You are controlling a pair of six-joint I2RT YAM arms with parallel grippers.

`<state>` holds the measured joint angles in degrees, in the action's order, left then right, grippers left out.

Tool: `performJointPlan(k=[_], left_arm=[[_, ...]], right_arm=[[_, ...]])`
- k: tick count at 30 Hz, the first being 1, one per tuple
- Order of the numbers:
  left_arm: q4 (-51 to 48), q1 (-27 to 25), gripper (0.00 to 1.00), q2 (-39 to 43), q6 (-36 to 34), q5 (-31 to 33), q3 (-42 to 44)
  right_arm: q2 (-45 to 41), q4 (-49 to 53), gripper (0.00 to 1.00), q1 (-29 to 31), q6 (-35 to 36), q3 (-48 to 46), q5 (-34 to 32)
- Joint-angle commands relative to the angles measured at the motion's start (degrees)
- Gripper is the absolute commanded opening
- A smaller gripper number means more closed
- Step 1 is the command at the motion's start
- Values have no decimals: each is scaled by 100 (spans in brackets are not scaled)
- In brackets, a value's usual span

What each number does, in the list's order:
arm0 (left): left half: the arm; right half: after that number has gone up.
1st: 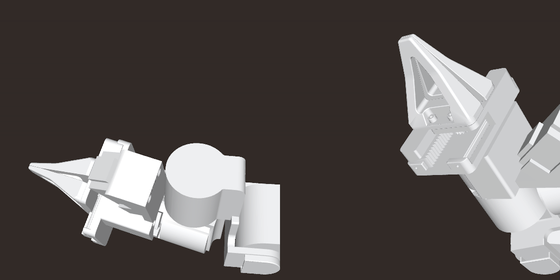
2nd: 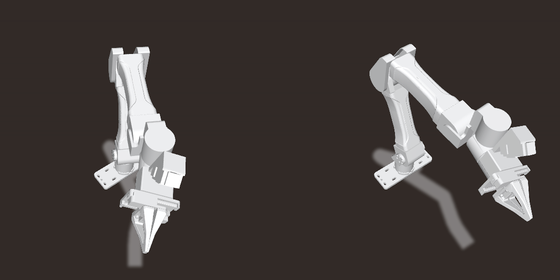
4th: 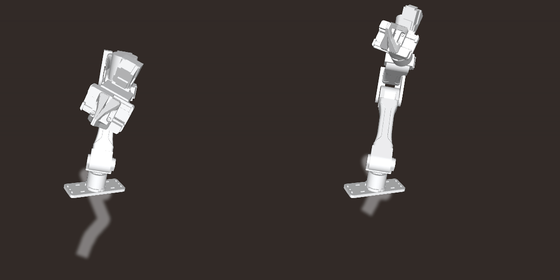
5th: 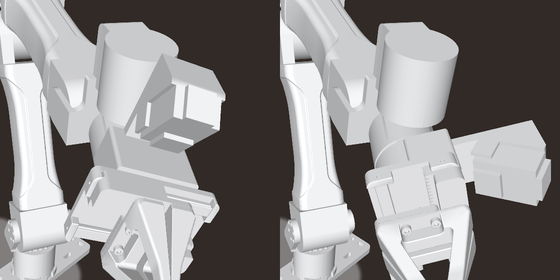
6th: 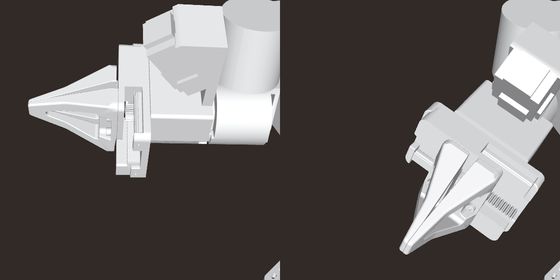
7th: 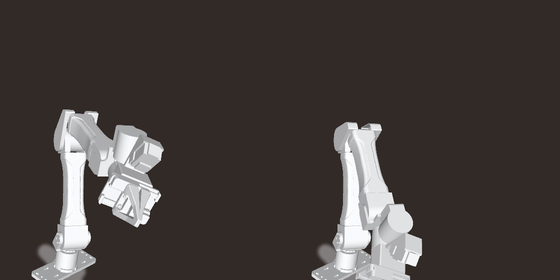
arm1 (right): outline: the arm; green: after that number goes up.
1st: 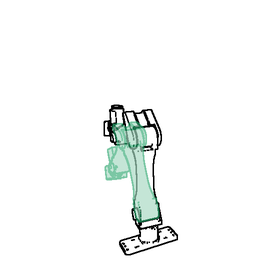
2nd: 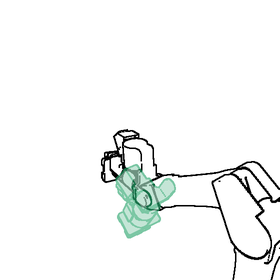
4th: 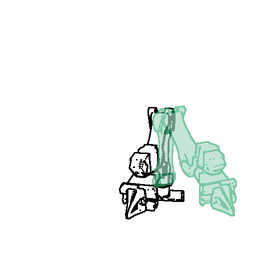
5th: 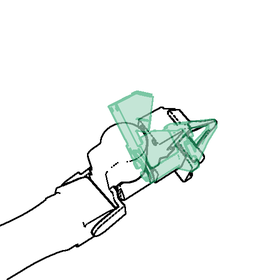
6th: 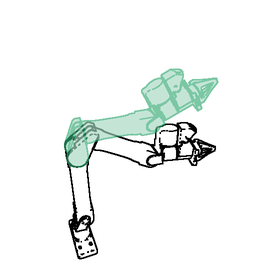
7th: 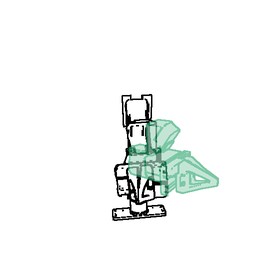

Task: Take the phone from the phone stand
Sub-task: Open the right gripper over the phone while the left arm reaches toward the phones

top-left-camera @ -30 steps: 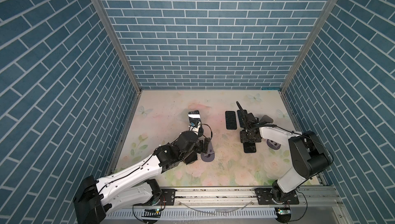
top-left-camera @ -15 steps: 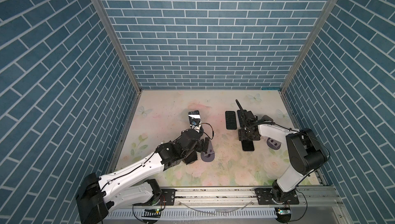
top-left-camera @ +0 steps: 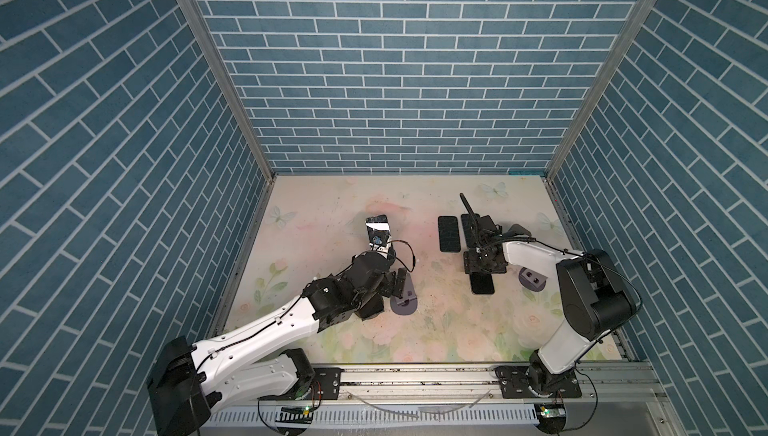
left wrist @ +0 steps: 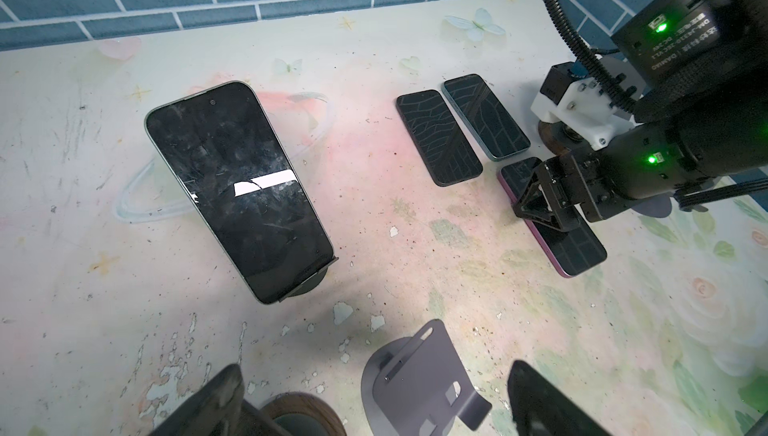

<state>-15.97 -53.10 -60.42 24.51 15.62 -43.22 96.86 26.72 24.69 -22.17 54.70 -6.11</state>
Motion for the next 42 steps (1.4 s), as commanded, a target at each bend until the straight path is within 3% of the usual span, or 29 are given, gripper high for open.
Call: performJointPlan(k=[1, 10, 18, 25, 33, 42], left_arm=[[-113, 37, 100, 43, -49, 68, -95], [-1299, -61, 100, -380, 948, 398, -666], [-2226, -676, 100, -1137, 1801, 690, -1570], [-3011, -1229, 100, -2000, 2967, 1505, -2330], [-2940, -1488, 100, -2516, 4184, 1832, -2467], [-2598, -1487, 100, -2840, 4932, 1925, -2323]], right_arm=[[212, 321, 81, -34, 38, -91, -81], [-98, 194, 86, -34, 107, -128, 19], [-489, -79, 92, -40, 167, -100, 205], [-724, -276, 93, -43, 204, 6, 303], [-989, -355, 94, -138, 264, -54, 308], [-1347, -569, 95, -339, 273, -382, 500]])
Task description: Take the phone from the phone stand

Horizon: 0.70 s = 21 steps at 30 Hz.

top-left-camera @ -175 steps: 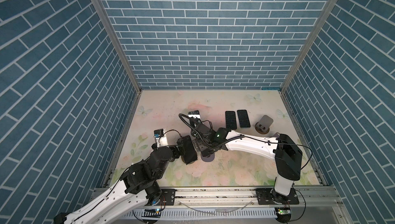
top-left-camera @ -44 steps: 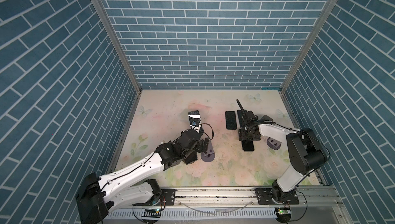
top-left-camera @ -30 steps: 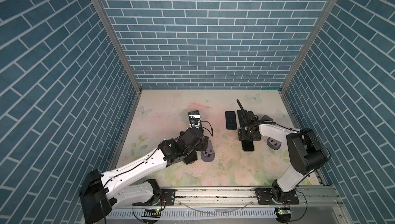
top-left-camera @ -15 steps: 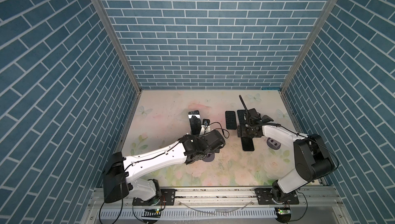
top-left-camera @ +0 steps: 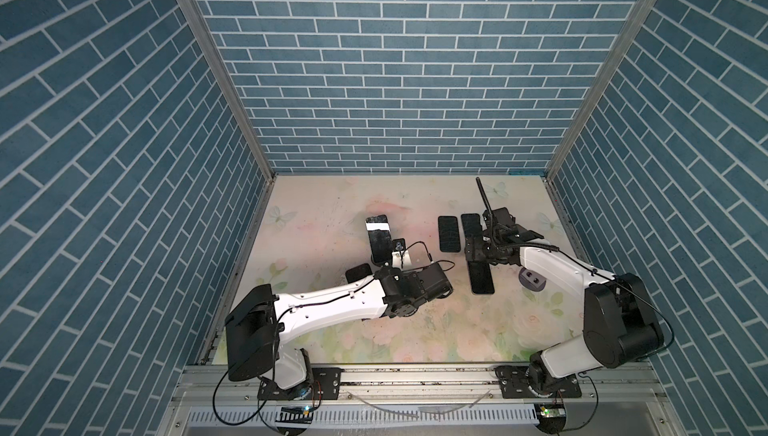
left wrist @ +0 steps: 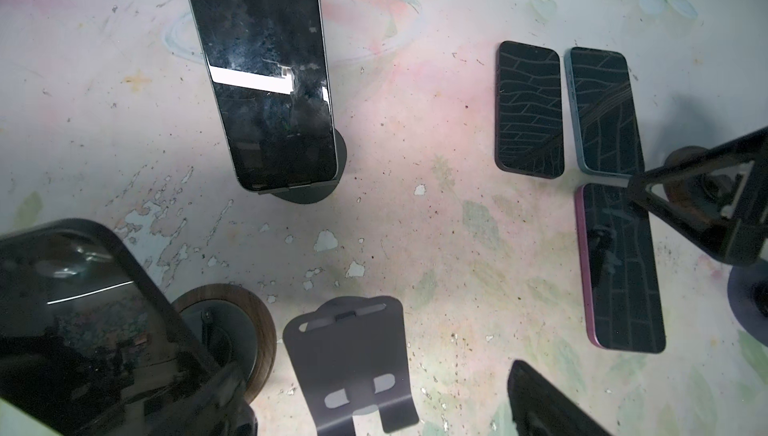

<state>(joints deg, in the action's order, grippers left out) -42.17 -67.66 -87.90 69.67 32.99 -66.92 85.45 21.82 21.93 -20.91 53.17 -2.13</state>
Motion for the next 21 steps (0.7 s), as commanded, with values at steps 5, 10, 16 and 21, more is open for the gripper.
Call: performJointPlan(k=[5, 10, 16, 21], left_arm=[[68, -25, 99, -423, 687, 103, -18], [-34, -18, 96, -725, 1025, 14, -110], [-31, 17, 94, -934, 1162, -65, -138], [178, 117, 88, -1054, 1194, -194, -52]], right_arm=[[-360, -163, 95, -188, 157, -406, 207], [-439, -242, 95, -279, 166, -525, 334], [-518, -336, 95, -339, 149, -623, 461], [-523, -362, 95, -374, 139, -655, 521]])
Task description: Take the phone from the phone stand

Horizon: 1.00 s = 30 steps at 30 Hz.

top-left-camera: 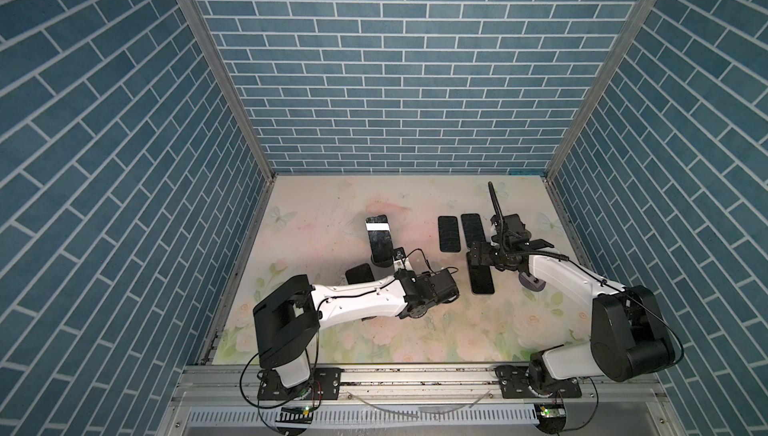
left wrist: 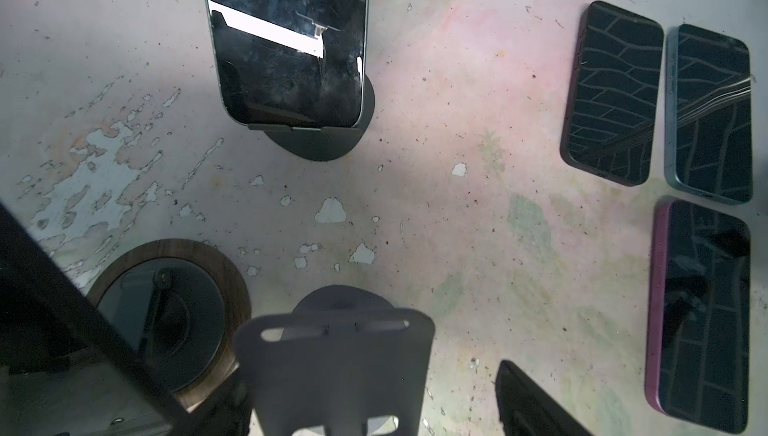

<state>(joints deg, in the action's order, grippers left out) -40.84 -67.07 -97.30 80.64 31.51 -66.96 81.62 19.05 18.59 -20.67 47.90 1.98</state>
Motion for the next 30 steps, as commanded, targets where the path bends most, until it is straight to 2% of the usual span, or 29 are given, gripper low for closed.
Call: performJointPlan(k=[1, 24, 30], left_arm=[[73, 75, 88, -130, 101, -44, -20], [602, 248, 54, -13, 29, -306, 442], [1178, 245, 51, 212, -742, -286, 449]], right_arm=[[-147, -91, 95, -40, 107, -138, 110], [38, -130, 95, -81, 89, -117, 204], [28, -120, 95, -84, 89, -123, 189]])
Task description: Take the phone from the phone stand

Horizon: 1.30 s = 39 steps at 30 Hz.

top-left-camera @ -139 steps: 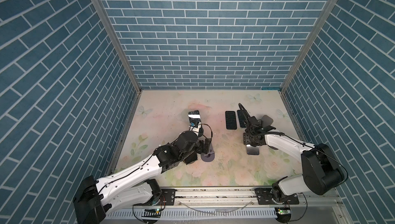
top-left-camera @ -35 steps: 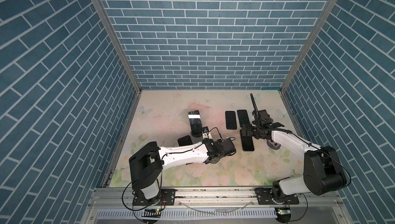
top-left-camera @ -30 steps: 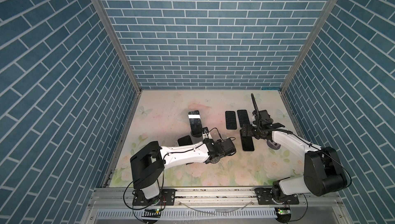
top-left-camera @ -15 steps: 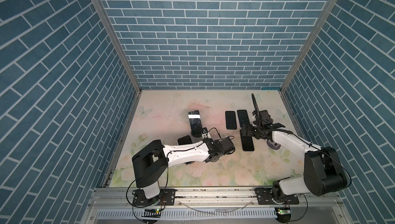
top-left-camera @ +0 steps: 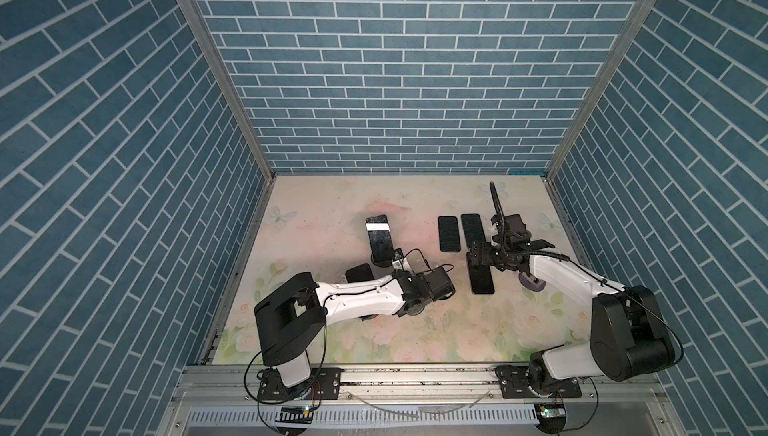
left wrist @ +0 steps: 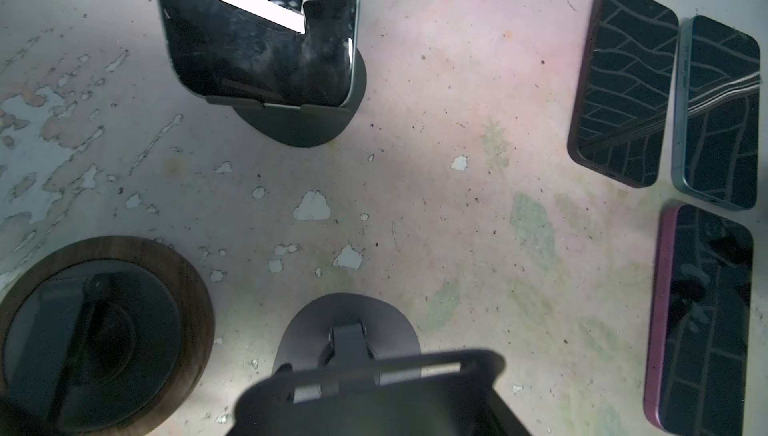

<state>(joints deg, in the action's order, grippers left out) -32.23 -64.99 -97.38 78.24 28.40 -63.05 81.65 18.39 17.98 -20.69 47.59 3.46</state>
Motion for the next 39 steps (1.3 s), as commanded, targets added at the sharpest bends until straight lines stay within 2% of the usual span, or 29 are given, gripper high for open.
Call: performJointPlan(k=[1, 5, 10, 16, 24, 31, 34, 39], left_arm=[[443, 31, 51, 282, -710, 17, 39], [895, -21, 51, 655, -1474, 139, 16], [977, -93, 51, 1186, -2576, 560, -152], [897, -84, 52, 1990, -3534, 1360, -170], [162, 111, 52, 3234, -3962, 2364, 65], [-769, 855, 52, 4170, -3860, 2477, 290], [-1162, 1443, 53, 4459, -3770, 2235, 433], [-1178, 2416, 53, 4862, -3957, 1677, 869]], right_arm=[[17, -53, 95, -24, 93, -79, 40], [0, -4, 95, -27, 74, -56, 40], [-17, 50, 95, -22, 55, -9, 16], [-35, 144, 95, -22, -30, 74, 53], [-188, 388, 95, -14, -58, 237, 58], [-243, 569, 95, 17, -128, 554, 127], [-228, 637, 95, 86, -187, 710, 308], [-143, 753, 95, 272, -241, 949, 249]])
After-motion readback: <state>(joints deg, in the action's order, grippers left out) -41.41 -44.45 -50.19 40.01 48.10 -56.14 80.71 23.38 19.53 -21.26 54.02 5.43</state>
